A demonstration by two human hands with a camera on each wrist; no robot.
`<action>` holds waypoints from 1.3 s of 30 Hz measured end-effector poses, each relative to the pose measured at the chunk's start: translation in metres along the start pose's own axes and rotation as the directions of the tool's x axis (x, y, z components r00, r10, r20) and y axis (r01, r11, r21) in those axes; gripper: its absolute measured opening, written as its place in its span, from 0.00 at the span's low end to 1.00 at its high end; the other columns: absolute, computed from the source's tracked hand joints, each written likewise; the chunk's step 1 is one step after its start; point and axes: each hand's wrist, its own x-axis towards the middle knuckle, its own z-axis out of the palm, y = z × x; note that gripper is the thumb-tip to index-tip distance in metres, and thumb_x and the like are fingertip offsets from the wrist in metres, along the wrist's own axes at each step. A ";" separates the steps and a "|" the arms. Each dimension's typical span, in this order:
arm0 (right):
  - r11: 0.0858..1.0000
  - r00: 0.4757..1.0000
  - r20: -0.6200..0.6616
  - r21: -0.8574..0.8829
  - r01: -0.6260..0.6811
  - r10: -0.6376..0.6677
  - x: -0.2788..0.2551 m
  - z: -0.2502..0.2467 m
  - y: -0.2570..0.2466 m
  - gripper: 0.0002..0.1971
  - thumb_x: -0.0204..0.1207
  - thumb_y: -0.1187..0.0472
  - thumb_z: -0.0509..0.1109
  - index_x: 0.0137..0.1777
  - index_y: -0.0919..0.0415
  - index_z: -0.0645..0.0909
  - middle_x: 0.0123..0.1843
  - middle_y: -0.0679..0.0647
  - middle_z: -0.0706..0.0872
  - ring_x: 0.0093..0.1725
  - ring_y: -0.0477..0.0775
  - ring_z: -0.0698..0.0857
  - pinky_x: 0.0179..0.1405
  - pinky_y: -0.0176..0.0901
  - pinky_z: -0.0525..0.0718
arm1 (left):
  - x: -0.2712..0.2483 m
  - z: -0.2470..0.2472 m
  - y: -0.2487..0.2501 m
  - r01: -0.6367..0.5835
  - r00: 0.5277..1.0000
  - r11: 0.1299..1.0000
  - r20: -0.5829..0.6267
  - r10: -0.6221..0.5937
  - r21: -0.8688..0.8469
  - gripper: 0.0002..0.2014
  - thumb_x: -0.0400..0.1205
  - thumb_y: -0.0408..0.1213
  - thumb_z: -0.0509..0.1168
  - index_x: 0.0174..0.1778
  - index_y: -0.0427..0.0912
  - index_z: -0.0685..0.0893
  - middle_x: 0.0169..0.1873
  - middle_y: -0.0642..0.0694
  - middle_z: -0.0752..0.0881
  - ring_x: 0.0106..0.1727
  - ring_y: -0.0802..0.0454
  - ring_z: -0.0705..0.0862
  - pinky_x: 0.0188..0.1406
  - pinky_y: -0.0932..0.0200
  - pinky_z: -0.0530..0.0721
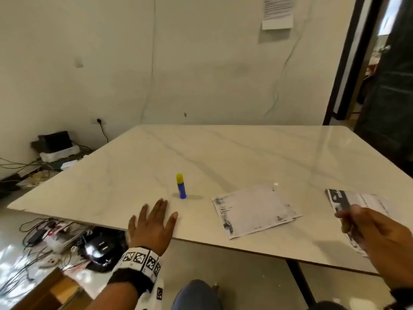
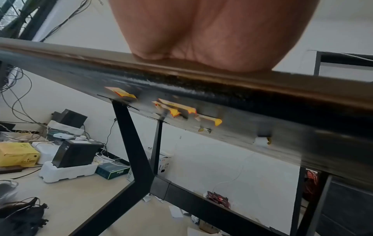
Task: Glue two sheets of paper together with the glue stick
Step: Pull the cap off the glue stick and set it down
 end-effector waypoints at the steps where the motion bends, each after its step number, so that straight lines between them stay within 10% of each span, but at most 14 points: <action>1: 0.999 0.998 0.047 0.017 0.027 -0.028 0.001 0.014 -0.008 0.20 0.84 0.43 0.59 0.43 0.50 0.89 0.33 0.52 0.88 0.28 0.57 0.79 0.30 0.54 0.78 | -0.002 -0.003 0.002 0.000 1.000 1.000 0.010 0.000 -0.009 0.33 0.84 0.67 0.37 0.86 0.64 0.49 0.87 0.66 0.50 0.88 0.52 0.48 0.85 0.39 0.45; 6: 0.994 0.962 0.268 -0.111 -0.019 0.048 0.010 0.055 -0.029 0.24 0.84 0.48 0.61 0.33 0.59 0.88 0.29 0.34 0.87 0.28 0.44 0.79 0.38 0.43 0.75 | -0.003 0.001 0.002 -0.001 1.000 1.000 -0.018 0.001 0.012 0.34 0.83 0.67 0.34 0.87 0.62 0.48 0.87 0.64 0.49 0.88 0.52 0.44 0.85 0.38 0.42; 11: 0.981 0.946 0.309 -0.191 -0.039 0.097 0.015 0.064 -0.015 0.17 0.77 0.40 0.61 0.34 0.41 0.88 0.29 0.43 0.88 0.33 0.55 0.86 0.39 0.45 0.79 | -0.001 0.005 -0.001 -0.006 1.000 1.000 -0.019 0.006 0.013 0.42 0.75 0.70 0.23 0.87 0.62 0.46 0.87 0.63 0.47 0.88 0.53 0.44 0.86 0.39 0.41; 16: 0.984 0.954 0.282 -0.170 -0.058 0.105 0.022 0.061 -0.007 0.27 0.66 0.18 0.55 0.46 0.31 0.86 0.31 0.41 0.89 0.36 0.53 0.88 0.44 0.43 0.83 | 0.006 -0.009 -0.001 0.049 0.996 0.990 0.078 -0.038 -0.133 0.36 0.82 0.70 0.41 0.86 0.62 0.54 0.87 0.61 0.56 0.88 0.53 0.50 0.86 0.40 0.44; 19: 0.982 0.955 0.264 -0.167 -0.090 0.133 0.022 0.060 -0.001 0.38 0.55 0.11 0.47 0.49 0.30 0.85 0.32 0.40 0.89 0.35 0.51 0.89 0.37 0.40 0.79 | 0.021 -0.033 0.008 0.054 0.997 0.937 -0.026 -0.067 -0.344 0.33 0.82 0.66 0.57 0.82 0.57 0.67 0.80 0.53 0.73 0.80 0.50 0.71 0.81 0.46 0.67; 26: 0.978 0.949 0.291 -0.199 -0.066 0.123 0.018 0.060 -0.017 0.13 0.71 0.33 0.58 0.42 0.30 0.84 0.30 0.40 0.88 0.35 0.54 0.87 0.42 0.47 0.82 | 0.066 -0.068 0.041 -0.253 0.952 0.862 -0.269 0.143 -0.438 0.27 0.81 0.44 0.73 0.76 0.57 0.77 0.69 0.51 0.83 0.64 0.50 0.84 0.65 0.50 0.83; 34: 0.985 0.946 0.312 -0.171 -0.032 0.085 0.022 0.061 0.003 0.13 0.81 0.47 0.65 0.38 0.42 0.88 0.31 0.41 0.88 0.33 0.50 0.87 0.39 0.43 0.80 | 0.077 -0.056 0.059 -0.275 0.961 0.813 -0.136 0.239 -0.514 0.15 0.85 0.28 0.64 0.57 0.52 0.89 0.49 0.50 0.92 0.50 0.64 0.88 0.62 0.58 0.84; 39: 0.990 0.945 0.324 -0.141 -0.005 0.050 0.024 0.062 0.012 0.13 0.82 0.46 0.64 0.39 0.43 0.87 0.32 0.41 0.88 0.33 0.48 0.86 0.37 0.42 0.78 | 0.045 -0.070 0.103 -0.384 0.923 0.660 -0.250 0.293 -0.646 0.12 0.86 0.32 0.65 0.62 0.50 0.87 0.50 0.53 0.92 0.54 0.65 0.88 0.54 0.70 0.81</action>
